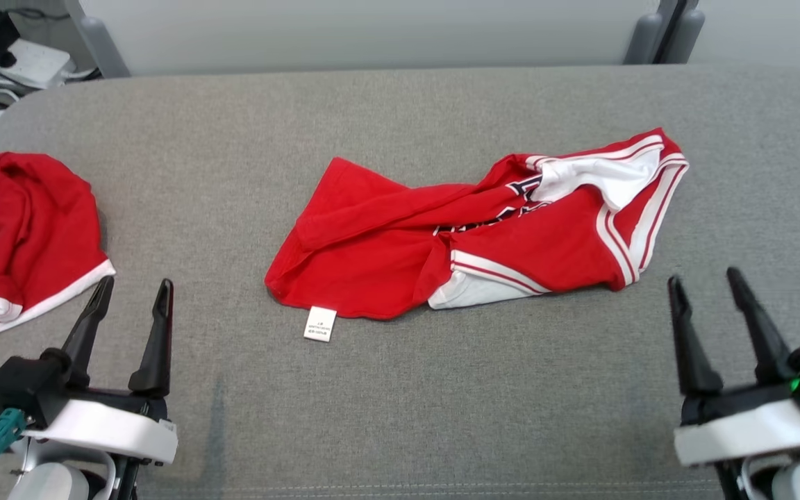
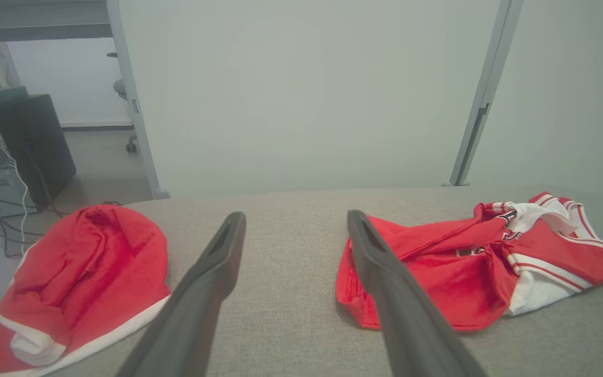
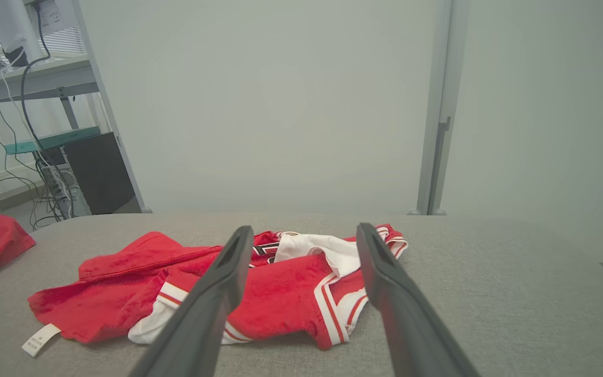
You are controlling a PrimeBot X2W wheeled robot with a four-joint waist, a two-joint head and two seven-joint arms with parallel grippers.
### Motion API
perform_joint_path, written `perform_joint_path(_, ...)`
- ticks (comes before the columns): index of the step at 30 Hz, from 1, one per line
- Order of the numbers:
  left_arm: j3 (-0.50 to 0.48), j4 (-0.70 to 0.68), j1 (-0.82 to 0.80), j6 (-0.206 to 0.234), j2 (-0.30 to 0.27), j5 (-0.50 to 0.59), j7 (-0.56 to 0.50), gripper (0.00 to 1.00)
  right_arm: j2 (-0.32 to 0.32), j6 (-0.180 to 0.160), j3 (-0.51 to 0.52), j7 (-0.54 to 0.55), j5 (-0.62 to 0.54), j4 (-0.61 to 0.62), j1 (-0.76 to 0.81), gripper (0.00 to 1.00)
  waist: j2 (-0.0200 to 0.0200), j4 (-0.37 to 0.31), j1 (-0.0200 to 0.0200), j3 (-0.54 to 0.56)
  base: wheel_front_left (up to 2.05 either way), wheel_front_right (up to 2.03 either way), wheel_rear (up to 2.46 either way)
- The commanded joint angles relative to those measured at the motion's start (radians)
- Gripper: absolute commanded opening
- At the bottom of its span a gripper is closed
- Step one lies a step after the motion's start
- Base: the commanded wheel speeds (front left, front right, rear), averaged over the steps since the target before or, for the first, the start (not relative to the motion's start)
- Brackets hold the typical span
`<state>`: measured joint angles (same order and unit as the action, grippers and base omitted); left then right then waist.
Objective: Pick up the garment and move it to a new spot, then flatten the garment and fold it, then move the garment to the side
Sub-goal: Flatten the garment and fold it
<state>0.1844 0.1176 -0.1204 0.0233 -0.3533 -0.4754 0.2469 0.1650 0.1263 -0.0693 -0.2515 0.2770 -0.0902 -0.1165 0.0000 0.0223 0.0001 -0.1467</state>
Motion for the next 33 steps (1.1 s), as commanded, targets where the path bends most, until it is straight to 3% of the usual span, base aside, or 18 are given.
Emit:
perform_joint_path(1,-0.042,-0.017,-0.01,0.014,-0.036,0.004,0.001,1.0,-0.006,0.004,-0.025,-0.01,-0.035,0.049,0.034,1.0,0.0,-0.007,0.0,0.029,0.0,0.0,0.0)
perform_joint_path(16,-0.058,-0.054,0.077,0.061,-0.064,-0.002,-0.04,1.0,-0.085,0.004,-0.029,-0.01,-0.149,0.128,0.207,1.0,0.0,-0.024,0.0,0.081,0.0,0.0,0.0)
perform_joint_path(33,-0.054,-0.111,0.089,0.092,-0.059,-0.016,-0.064,1.0,-0.092,0.004,-0.022,-0.01,-0.157,0.136,0.199,1.0,0.0,-0.002,0.0,0.059,0.0,0.0,0.0)
